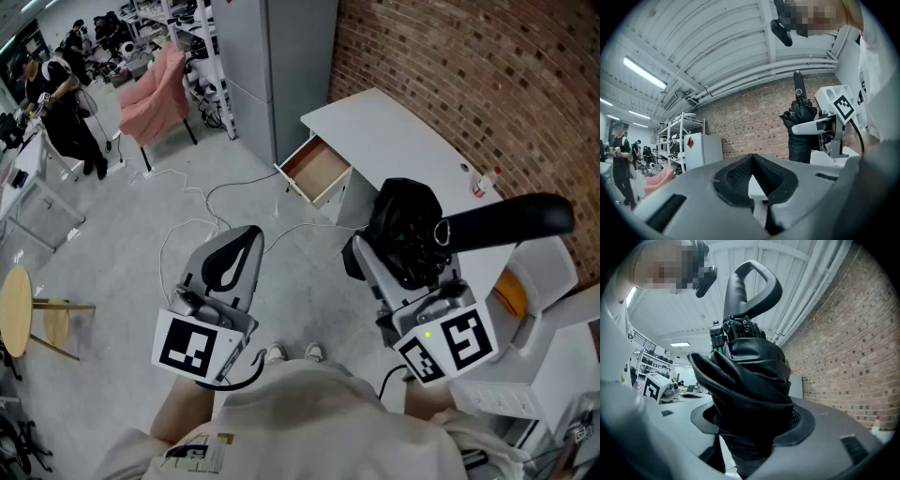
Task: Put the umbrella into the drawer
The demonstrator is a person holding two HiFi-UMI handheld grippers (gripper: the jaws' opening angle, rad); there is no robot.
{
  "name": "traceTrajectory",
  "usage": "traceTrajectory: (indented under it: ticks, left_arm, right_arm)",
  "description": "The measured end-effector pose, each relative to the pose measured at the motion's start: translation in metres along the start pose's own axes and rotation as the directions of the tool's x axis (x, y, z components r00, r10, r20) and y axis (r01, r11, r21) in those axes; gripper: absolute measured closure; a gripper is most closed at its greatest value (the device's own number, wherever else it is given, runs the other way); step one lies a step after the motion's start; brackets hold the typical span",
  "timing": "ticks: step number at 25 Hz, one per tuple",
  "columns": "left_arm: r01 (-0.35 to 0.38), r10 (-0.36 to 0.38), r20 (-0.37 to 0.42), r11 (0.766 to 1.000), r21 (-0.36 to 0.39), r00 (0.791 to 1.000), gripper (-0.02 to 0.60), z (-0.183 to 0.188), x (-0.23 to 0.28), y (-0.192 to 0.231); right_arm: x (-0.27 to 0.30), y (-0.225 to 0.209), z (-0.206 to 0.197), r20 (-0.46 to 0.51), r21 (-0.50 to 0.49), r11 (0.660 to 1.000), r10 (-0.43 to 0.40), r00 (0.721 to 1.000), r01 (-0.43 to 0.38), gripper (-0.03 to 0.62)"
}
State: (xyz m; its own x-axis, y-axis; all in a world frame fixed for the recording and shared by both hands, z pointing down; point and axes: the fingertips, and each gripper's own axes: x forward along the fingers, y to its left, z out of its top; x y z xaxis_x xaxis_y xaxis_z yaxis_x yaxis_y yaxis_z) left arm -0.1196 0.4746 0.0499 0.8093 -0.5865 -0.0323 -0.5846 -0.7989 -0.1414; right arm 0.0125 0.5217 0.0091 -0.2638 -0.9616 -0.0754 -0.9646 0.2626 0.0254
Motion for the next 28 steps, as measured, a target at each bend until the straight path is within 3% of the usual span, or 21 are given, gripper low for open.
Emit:
traceTrajectory:
  ticks: [15,28]
  left_arm:
    - [0.030,-0.030,-0.006,1.000,0.004,1.000,0.574,-0.007,0.007,-0.007]
    - [0.024,-0.024,-0.030,1.000,0.005,0.999,0.574,-0.013,0.043,-0.030]
  right_arm:
    - [0.001,-0.006,-0.013,-0.037,0.013,1.000,-0.006,0.999,0.007,0.313]
    - [-0.004,-0.044,-0.028,-0.068,0.022,1.000,0.022,0.997,-0.021,0.313]
